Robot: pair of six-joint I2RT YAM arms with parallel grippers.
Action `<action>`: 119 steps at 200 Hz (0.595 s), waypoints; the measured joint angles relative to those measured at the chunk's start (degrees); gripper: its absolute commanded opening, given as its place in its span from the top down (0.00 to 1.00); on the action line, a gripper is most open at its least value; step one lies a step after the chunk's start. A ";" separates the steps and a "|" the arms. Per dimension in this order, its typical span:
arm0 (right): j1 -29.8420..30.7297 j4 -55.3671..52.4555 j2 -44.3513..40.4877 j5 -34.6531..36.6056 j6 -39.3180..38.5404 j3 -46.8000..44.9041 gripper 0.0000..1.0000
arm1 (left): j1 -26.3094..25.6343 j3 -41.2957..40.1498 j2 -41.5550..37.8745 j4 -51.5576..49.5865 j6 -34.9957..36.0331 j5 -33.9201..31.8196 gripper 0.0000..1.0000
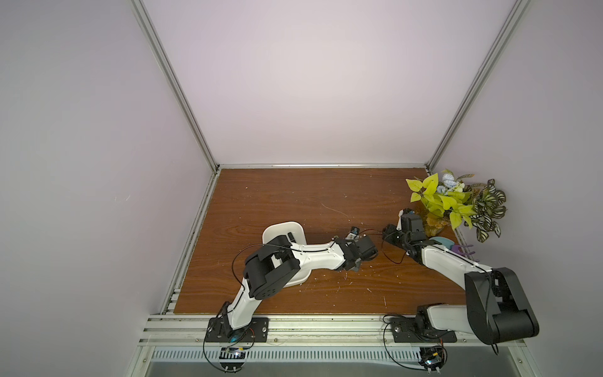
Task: Put the usb flash drive into the storage box
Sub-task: Pick up the USB flash from the center of the board.
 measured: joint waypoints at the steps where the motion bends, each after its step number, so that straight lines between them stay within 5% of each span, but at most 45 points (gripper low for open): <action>1: 0.00 0.00 0.00 0.00 0.00 0.00 0.52 | 0.00 0.00 0.00 -0.02 0.00 0.00 0.74; 119: 0.00 0.07 0.59 -1.27 -0.04 0.00 0.52 | 0.76 -1.09 -0.63 1.40 0.79 0.11 0.91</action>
